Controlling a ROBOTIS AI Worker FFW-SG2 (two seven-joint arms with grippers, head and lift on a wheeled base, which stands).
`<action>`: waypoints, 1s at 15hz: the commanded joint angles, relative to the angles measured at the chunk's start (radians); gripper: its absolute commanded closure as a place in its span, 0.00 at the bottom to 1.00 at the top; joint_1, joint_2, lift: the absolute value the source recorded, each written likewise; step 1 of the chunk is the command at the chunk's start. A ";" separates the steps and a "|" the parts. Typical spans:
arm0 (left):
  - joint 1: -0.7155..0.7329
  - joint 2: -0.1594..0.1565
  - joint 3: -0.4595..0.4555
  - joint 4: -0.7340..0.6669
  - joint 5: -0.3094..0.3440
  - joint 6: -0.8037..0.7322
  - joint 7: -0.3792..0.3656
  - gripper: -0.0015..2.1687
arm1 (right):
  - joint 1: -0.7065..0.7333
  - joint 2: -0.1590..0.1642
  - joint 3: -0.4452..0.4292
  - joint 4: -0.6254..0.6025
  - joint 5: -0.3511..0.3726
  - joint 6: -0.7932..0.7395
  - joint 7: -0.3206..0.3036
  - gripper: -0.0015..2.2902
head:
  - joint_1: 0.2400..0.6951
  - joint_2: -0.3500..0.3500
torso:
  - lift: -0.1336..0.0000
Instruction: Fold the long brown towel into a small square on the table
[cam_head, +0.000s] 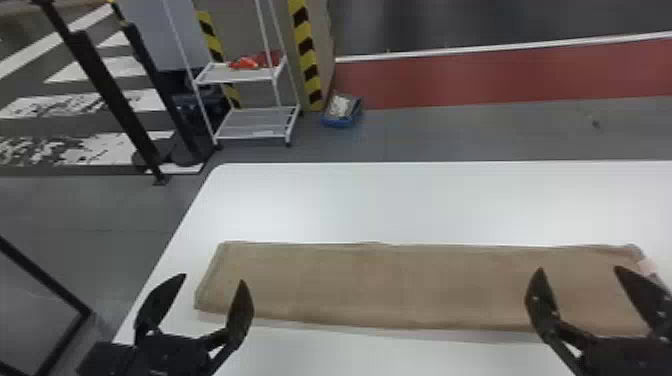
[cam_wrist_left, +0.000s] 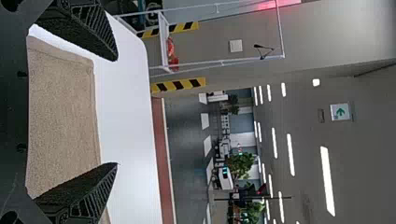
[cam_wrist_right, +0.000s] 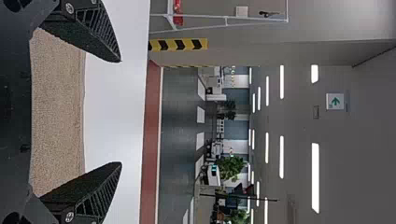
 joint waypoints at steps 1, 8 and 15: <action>0.000 -0.003 0.000 0.002 0.000 0.000 0.000 0.04 | 0.000 0.002 0.000 0.000 0.000 0.000 0.000 0.04 | 1.00 0.82 | 0.16; 0.002 -0.003 0.001 -0.006 -0.003 0.000 -0.011 0.03 | -0.006 -0.003 -0.049 0.026 -0.043 -0.018 0.000 0.04 | 1.00 0.81 | 0.16; -0.167 -0.003 0.150 -0.064 0.049 0.531 -0.176 0.04 | -0.003 -0.020 -0.072 0.034 -0.069 -0.028 0.000 0.04 | 1.00 0.75 | 0.16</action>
